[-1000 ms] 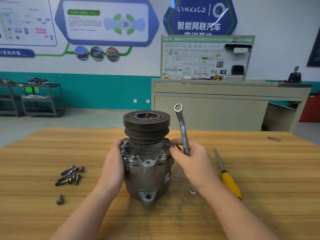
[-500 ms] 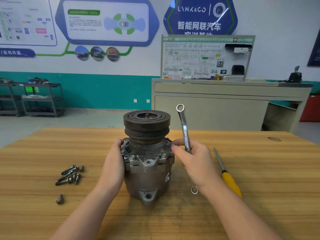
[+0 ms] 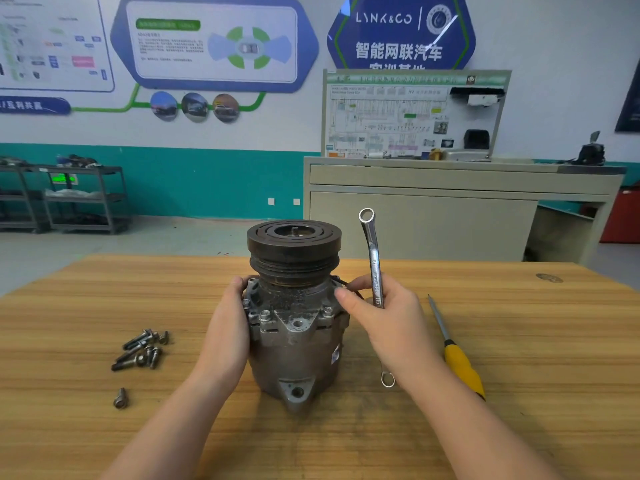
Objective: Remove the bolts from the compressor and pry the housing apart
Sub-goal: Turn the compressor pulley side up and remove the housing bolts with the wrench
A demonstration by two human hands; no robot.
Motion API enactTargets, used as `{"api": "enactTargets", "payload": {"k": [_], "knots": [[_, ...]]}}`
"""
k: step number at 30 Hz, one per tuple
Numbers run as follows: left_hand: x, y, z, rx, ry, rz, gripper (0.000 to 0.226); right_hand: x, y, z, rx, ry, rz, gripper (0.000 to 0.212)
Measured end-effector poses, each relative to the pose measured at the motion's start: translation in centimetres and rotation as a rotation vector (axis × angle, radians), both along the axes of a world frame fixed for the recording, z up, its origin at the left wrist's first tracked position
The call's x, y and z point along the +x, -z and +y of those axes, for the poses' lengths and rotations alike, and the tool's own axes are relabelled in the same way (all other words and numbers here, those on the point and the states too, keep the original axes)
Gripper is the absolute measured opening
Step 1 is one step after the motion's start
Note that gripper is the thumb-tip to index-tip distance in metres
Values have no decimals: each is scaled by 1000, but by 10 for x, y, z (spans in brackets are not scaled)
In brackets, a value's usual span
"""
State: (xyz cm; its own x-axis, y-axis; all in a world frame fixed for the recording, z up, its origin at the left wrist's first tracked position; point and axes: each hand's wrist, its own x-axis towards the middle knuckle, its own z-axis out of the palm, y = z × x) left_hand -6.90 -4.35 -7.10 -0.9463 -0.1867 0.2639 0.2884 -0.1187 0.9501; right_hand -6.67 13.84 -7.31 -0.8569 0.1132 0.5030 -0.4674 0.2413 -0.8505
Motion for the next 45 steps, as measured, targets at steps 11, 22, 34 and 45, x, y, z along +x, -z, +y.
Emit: {"api": "enactTargets", "payload": {"k": [11, 22, 34, 45], "knots": [[-2, 3, -2, -22, -24, -6, 67, -2, 1, 1, -13, -23, -31, 11], [-5, 6, -4, -41, -33, -10, 66, -2, 0, 1, -43, -38, -37, 6], [-3, 4, -2, -67, -82, -33, 66, 5, -8, 0, -7, -25, 6, 9], [23, -3, 5, -362, -560, 605, 22, 5, -15, -1, 88, 81, 28, 13]]}}
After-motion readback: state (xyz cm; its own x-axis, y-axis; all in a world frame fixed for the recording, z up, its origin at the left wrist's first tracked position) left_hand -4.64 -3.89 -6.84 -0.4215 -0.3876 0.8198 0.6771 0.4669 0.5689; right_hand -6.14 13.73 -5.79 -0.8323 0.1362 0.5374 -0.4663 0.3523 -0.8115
